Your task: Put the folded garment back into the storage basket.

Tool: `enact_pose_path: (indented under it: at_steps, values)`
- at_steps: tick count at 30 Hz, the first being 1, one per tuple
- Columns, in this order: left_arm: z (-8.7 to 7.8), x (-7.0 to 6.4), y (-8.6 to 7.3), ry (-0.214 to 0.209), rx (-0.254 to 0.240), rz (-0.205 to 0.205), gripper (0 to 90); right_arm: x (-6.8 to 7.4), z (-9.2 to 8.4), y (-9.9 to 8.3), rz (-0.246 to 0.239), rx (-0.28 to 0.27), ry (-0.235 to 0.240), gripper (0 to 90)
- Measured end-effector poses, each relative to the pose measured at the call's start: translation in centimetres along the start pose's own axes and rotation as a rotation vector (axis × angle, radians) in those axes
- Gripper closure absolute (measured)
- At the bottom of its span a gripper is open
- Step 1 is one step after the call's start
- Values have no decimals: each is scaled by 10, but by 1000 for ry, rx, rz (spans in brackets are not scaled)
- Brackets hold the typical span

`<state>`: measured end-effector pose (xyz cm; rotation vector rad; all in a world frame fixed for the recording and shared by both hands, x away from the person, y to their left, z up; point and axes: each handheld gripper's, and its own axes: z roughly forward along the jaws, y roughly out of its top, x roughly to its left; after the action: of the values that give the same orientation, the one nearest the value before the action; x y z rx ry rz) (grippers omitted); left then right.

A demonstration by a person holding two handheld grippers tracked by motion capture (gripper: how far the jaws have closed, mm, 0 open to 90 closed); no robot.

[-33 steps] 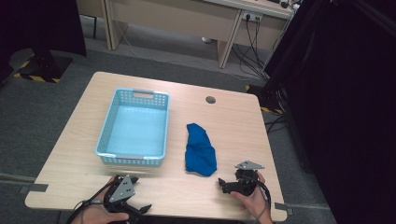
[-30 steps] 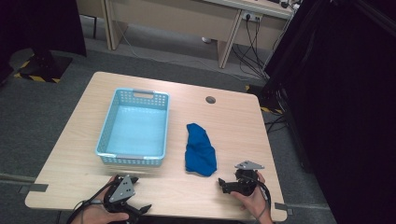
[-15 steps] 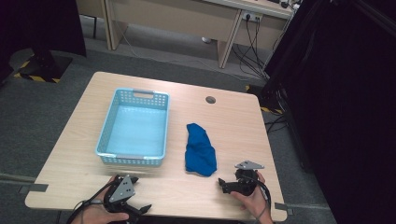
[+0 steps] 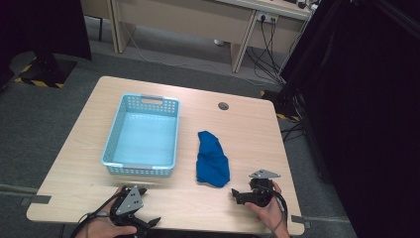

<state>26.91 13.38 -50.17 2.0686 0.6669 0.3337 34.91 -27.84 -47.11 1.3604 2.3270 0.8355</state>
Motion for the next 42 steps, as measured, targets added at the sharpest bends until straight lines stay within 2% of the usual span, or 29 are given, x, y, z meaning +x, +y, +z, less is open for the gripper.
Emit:
enact_pose_path:
  at_steps: [14, 42]
  values:
    - [0, 0, 0, -2, -1, -2, 0, 0, -3, 6, 6, -26, 23, 38]
    - [0, 0, 0, -2, -1, -3, 0, 13, -4, 27, -30, -63, 62, 40]
